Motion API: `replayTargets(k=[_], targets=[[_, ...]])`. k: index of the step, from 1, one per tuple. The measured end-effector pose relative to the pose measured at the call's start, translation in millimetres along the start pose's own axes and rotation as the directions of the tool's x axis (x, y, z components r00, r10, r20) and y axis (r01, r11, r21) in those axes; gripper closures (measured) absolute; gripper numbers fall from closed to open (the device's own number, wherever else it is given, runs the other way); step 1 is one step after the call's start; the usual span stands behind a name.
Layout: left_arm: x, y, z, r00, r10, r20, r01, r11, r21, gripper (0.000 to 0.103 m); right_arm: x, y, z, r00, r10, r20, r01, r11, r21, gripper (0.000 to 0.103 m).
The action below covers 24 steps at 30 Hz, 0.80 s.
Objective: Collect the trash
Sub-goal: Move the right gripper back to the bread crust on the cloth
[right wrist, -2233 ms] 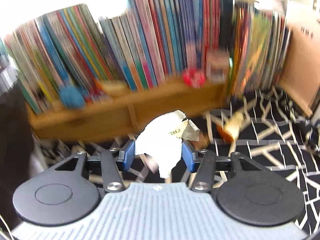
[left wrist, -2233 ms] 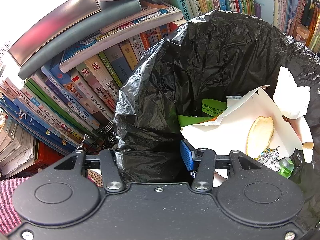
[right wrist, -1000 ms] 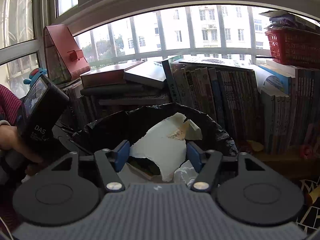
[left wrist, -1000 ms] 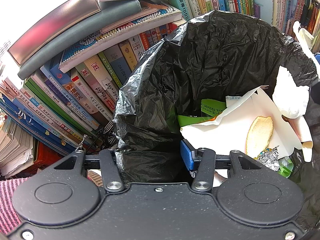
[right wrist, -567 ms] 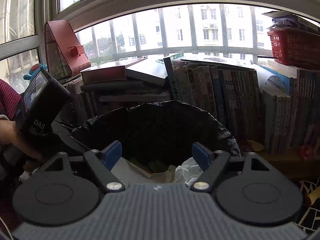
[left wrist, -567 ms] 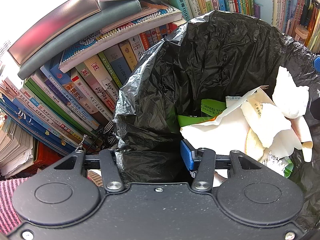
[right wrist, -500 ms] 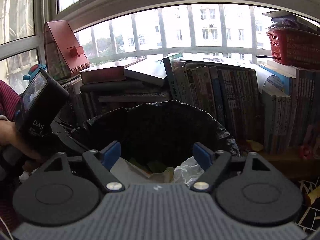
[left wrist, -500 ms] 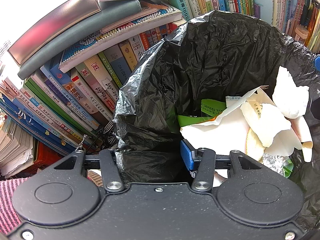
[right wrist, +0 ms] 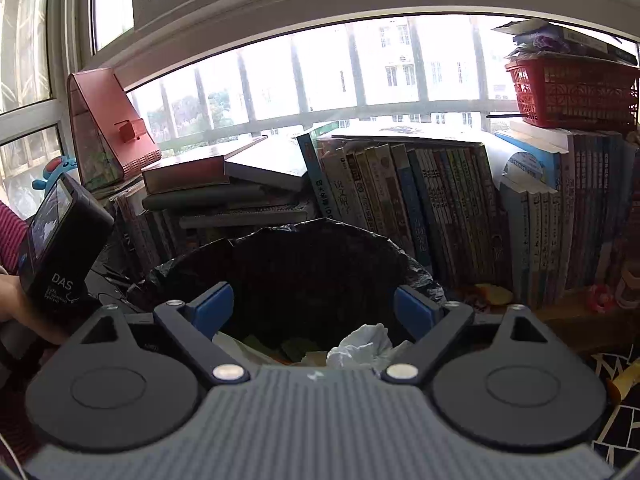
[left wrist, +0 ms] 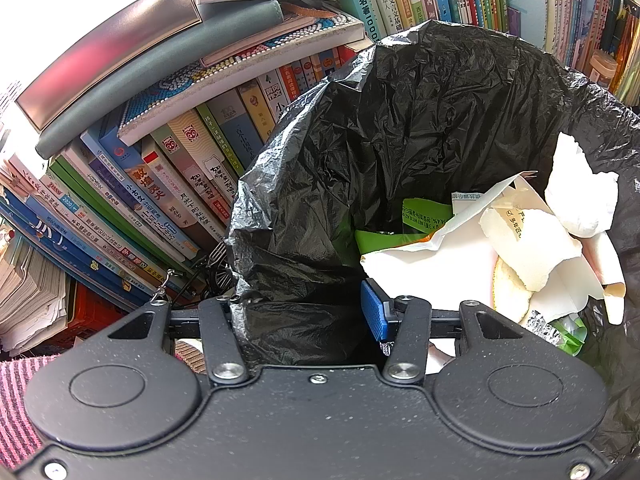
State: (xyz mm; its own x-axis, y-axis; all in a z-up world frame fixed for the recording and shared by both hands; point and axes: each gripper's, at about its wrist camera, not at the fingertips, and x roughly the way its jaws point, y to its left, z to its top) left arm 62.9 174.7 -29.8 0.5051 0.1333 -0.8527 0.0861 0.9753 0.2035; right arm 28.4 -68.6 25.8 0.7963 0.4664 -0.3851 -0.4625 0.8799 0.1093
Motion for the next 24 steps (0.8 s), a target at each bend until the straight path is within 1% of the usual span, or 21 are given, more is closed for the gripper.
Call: replayTargets(k=[4, 5, 7, 10, 12, 14, 16, 17, 18, 20, 22, 24], targets=[[0, 0, 0, 1.0, 0.0, 0.0, 0.0, 1.0, 0.0, 0.056, 0, -11, 4, 0.999, -0.031, 0.015, 0.03, 0.998, 0.061, 0.009], [0, 0, 0, 1.0, 0.0, 0.0, 0.0, 1.0, 0.0, 0.056, -2, -15, 5, 0.999, -0.042, 0.023, 0.04, 0.996, 0.079, 0.008], [0, 0, 0, 1.0, 0.0, 0.0, 0.0, 1.0, 0.0, 0.056, -4, -24, 7, 0.997, -0.069, 0.044, 0.064, 0.991, 0.116, 0.001], [0, 0, 0, 1.0, 0.0, 0.0, 0.0, 1.0, 0.0, 0.056, -8, -41, 9, 0.992, -0.104, 0.065, 0.092, 0.981, 0.171, 0.0], [0, 0, 0, 1.0, -0.001, 0.0, 0.001, 1.0, 0.0, 0.056, -9, -53, 9, 0.984, -0.164, 0.075, 0.146, 0.969, 0.199, 0.0], [0, 0, 0, 1.0, -0.001, 0.0, 0.001, 1.0, 0.0, 0.056, -11, -69, 7, 0.969, -0.235, 0.08, 0.211, 0.949, 0.235, 0.0], [0, 0, 0, 1.0, -0.001, 0.0, 0.001, 1.0, -0.001, 0.056, -10, -88, 4, 0.948, -0.311, 0.062, 0.282, 0.916, 0.285, 0.0], [0, 0, 0, 1.0, -0.001, 0.0, 0.001, 1.0, -0.001, 0.056, -8, -97, 2, 0.933, -0.359, 0.033, 0.334, 0.894, 0.299, 0.0], [0, 0, 0, 1.0, -0.001, 0.0, 0.001, 1.0, -0.001, 0.056, -6, -104, 0, 0.914, -0.405, 0.004, 0.385, 0.872, 0.302, 0.0], [0, 0, 0, 1.0, -0.001, 0.0, 0.001, 1.0, -0.001, 0.056, -3, -120, -9, 0.869, -0.493, -0.048, 0.484, 0.825, 0.293, 0.0], [0, -1, 0, 1.0, -0.001, 0.0, 0.001, 1.0, -0.001, 0.056, -1, -133, -21, 0.832, -0.548, -0.082, 0.547, 0.79, 0.276, 0.0], [0, 0, 0, 1.0, -0.002, 0.0, 0.002, 1.0, -0.001, 0.056, 2, -146, -34, 0.8, -0.589, -0.111, 0.596, 0.76, 0.259, 0.0]])
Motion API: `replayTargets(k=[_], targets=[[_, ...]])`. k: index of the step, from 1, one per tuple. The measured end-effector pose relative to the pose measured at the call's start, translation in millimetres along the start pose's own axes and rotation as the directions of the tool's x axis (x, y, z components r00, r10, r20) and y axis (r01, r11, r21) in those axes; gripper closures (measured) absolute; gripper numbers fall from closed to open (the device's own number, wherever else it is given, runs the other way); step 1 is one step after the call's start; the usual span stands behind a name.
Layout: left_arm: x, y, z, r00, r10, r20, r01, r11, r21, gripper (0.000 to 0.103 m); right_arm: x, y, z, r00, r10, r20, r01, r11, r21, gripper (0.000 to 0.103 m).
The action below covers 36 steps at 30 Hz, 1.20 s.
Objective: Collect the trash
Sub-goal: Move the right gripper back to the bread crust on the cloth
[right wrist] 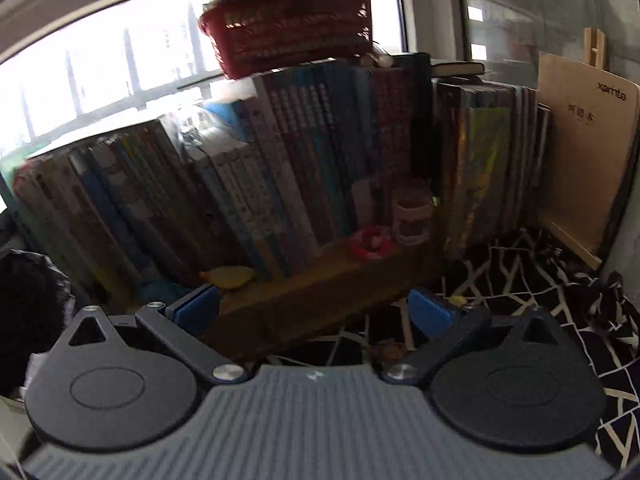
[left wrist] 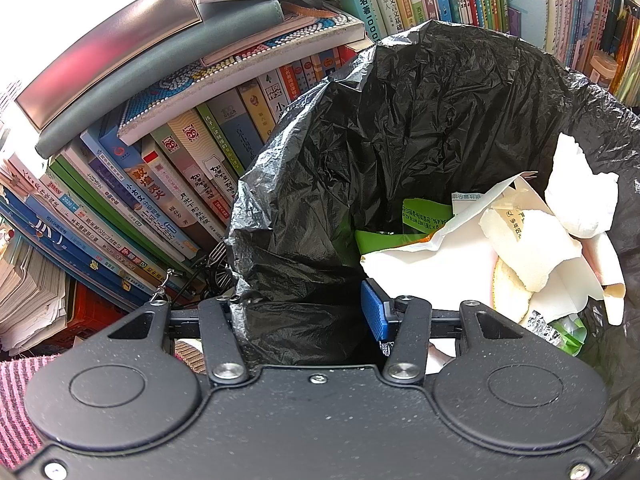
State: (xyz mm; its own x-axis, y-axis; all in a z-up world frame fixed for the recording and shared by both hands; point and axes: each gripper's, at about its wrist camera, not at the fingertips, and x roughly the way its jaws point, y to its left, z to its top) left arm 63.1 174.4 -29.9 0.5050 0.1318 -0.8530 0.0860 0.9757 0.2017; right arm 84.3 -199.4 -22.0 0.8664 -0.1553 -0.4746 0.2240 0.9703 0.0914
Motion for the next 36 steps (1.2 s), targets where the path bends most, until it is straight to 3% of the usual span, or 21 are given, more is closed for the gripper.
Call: replayTargets(k=[8, 13, 18, 25, 32, 36], targets=[[0, -1, 0, 1.0, -0.001, 0.0, 0.001, 1.0, 0.0, 0.055, 49, -48, -44, 0.97, -0.204, -0.132, 0.208, 0.978, 0.021, 0.0], [0, -1, 0, 1.0, 0.0, -0.001, 0.0, 1.0, 0.0, 0.055, 64, -71, -64, 0.946, -0.267, -0.184, 0.276, 0.961, 0.023, 0.0], [0, -1, 0, 1.0, 0.002, 0.001, -0.002, 1.0, 0.002, 0.055, 72, -83, -65, 0.94, -0.267, -0.212, 0.283, 0.958, 0.047, 0.0], [1, -1, 1, 1.0, 0.003, -0.001, -0.003, 1.0, 0.001, 0.055, 85, -86, -44, 0.953, -0.24, -0.183, 0.248, 0.969, 0.018, 0.0], [3, 3, 1, 1.0, -0.008, -0.01, 0.008, 1.0, -0.004, 0.054, 123, -95, -24, 0.953, -0.201, -0.225, 0.24, 0.957, 0.163, 0.0], [3, 3, 1, 1.0, -0.009, -0.017, 0.009, 1.0, -0.006, 0.054, 144, -93, -24, 0.949, -0.197, -0.246, 0.242, 0.955, 0.17, 0.0]])
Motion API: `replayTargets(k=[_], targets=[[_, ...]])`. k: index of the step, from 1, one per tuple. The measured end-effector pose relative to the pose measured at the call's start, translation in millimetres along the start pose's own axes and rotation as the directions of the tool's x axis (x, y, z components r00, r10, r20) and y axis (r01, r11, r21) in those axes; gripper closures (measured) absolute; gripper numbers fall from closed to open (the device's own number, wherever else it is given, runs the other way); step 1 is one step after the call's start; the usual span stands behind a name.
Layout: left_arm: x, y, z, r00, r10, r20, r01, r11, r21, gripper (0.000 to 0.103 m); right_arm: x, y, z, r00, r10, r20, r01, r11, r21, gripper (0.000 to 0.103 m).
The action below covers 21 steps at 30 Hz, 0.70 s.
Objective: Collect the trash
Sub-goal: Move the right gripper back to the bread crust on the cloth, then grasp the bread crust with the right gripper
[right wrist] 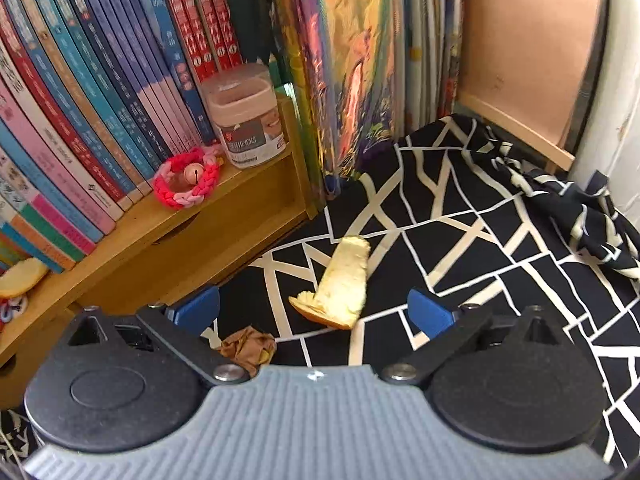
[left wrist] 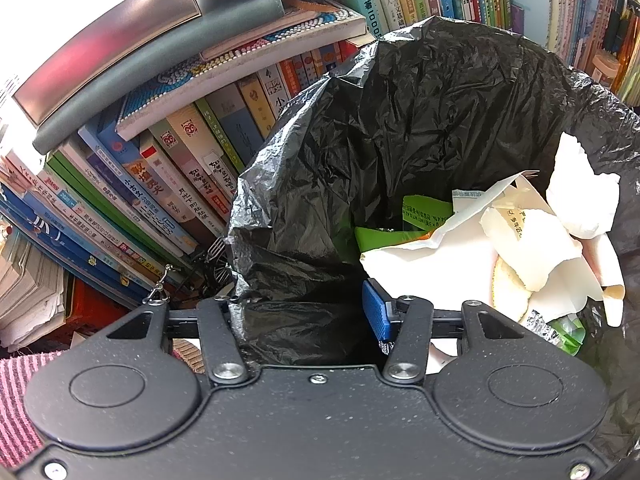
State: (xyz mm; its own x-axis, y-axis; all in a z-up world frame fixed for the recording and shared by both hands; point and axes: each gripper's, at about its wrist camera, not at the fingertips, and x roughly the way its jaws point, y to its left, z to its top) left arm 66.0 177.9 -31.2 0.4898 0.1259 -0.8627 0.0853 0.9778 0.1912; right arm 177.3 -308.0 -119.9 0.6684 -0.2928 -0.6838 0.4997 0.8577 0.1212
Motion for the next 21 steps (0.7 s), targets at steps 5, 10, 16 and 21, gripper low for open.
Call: replayTargets(k=[5, 10, 16, 21], targets=[[1, -1, 1, 1.0, 0.004, -0.006, -0.004, 1.0, -0.002, 0.053, 25, 7, 1, 0.999, -0.044, -0.019, 0.043, 0.999, -0.032, 0.006], [2, -1, 3, 1.0, 0.008, -0.013, -0.008, 1.0, -0.007, 0.053, 46, 5, 0, 0.997, -0.069, -0.04, 0.069, 0.998, -0.009, 0.011], [3, -1, 3, 1.0, 0.015, -0.016, -0.015, 1.0, -0.009, 0.054, 65, 9, -5, 0.991, -0.091, -0.101, 0.089, 0.996, -0.023, 0.034], [2, -2, 2, 1.0, 0.023, -0.01, -0.023, 1.0, -0.003, 0.054, 57, 9, -9, 0.989, -0.109, -0.104, 0.106, 0.994, -0.035, 0.061]])
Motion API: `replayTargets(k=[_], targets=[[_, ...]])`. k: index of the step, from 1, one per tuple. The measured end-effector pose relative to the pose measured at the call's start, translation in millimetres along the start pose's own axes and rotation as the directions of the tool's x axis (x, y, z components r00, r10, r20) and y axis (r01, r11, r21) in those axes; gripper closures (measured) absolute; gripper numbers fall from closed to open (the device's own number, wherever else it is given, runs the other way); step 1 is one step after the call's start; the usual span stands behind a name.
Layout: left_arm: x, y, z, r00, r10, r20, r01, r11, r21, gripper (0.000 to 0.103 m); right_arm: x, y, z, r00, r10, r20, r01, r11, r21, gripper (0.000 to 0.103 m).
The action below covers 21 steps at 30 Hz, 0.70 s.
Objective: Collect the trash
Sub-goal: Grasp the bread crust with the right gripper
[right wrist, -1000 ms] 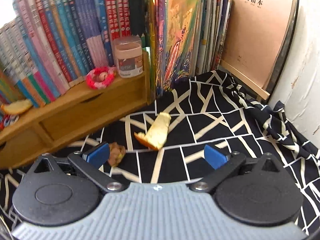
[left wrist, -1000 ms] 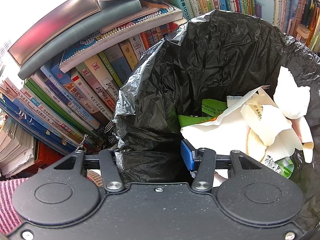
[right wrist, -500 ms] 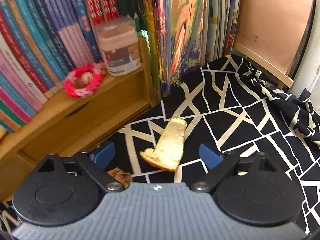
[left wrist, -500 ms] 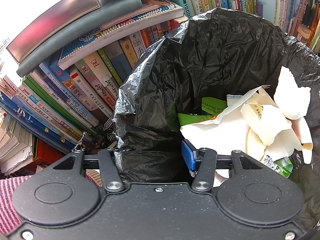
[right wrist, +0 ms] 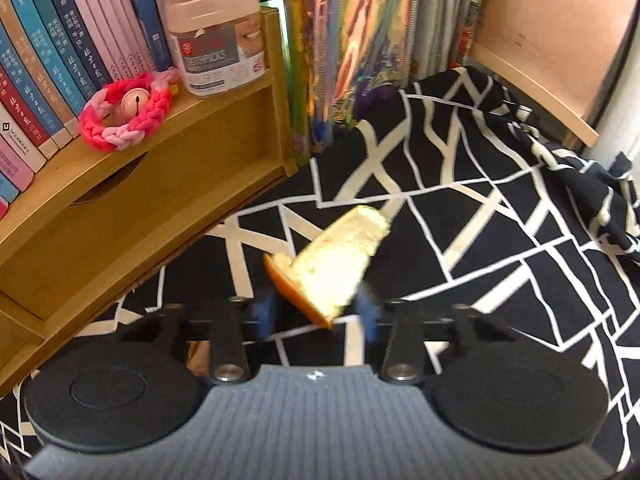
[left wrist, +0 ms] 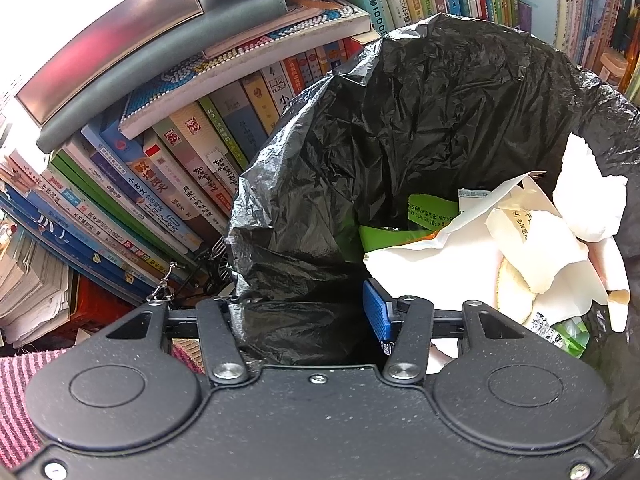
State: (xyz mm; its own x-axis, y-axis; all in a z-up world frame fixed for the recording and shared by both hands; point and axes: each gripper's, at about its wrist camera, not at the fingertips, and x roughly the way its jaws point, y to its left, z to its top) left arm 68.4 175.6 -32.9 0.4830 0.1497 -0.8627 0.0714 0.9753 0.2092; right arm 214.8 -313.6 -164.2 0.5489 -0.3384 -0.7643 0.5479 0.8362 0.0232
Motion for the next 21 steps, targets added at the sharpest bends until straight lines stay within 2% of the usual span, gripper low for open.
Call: replayTargets(k=[7, 14, 17, 20, 21], targets=[[-4, -3, -4, 0.999, 0.014, 0.029, -0.015, 1.0, 0.018, 0.054, -36, -6, -5, 0.999, 0.047, -0.003, -0.047, 0.998, -0.036, 0.09], [-5, -1, -5, 0.999, 0.007, 0.037, -0.008, 1.0, 0.015, 0.054, -78, -12, -9, 0.997, 0.078, 0.02, -0.076, 0.992, -0.097, 0.09], [-5, -1, -5, 0.999, 0.006, 0.039, -0.007, 1.0, 0.016, 0.054, -81, -21, -7, 0.997, 0.078, 0.015, -0.077, 0.995, -0.071, 0.088], [-5, 0, -5, 0.999, 0.006, 0.039, -0.007, 1.0, 0.016, 0.054, -78, -26, -8, 0.995, 0.102, 0.011, -0.102, 0.994, -0.037, 0.075], [-5, 0, -5, 0.999, 0.007, 0.038, -0.007, 1.0, 0.016, 0.054, -76, -28, -9, 0.993, 0.117, 0.01, -0.117, 0.993, -0.024, 0.06]])
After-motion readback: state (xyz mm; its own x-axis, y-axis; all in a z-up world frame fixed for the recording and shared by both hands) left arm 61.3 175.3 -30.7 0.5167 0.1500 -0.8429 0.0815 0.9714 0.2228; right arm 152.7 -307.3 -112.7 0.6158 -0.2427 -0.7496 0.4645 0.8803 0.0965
